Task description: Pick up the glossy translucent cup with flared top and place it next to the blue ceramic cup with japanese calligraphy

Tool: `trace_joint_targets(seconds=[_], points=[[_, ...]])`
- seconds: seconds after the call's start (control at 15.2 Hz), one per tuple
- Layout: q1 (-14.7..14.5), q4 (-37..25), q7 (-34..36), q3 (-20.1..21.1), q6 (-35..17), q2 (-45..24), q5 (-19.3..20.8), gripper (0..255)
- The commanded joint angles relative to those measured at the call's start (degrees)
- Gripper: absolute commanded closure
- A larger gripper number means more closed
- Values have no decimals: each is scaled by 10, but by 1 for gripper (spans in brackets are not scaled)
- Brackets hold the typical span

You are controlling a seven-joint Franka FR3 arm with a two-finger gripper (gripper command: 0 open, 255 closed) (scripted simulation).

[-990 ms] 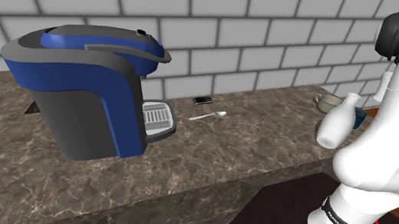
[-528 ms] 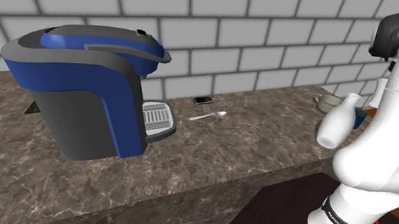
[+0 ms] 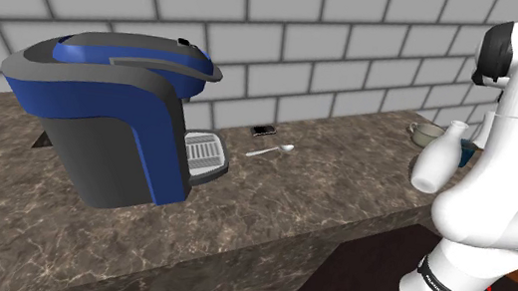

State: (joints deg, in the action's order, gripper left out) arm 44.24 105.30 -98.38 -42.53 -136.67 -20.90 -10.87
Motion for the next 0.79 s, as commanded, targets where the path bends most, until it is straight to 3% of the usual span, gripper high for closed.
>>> trace_joint_targets(seconds=[0.0,0.26,0.73], points=[[1,10,-2,3,-14,-5,-5,255],[9,22,-10,13,-39,-20,-20,255],[9,22,-10,13,-39,-20,-20,255]])
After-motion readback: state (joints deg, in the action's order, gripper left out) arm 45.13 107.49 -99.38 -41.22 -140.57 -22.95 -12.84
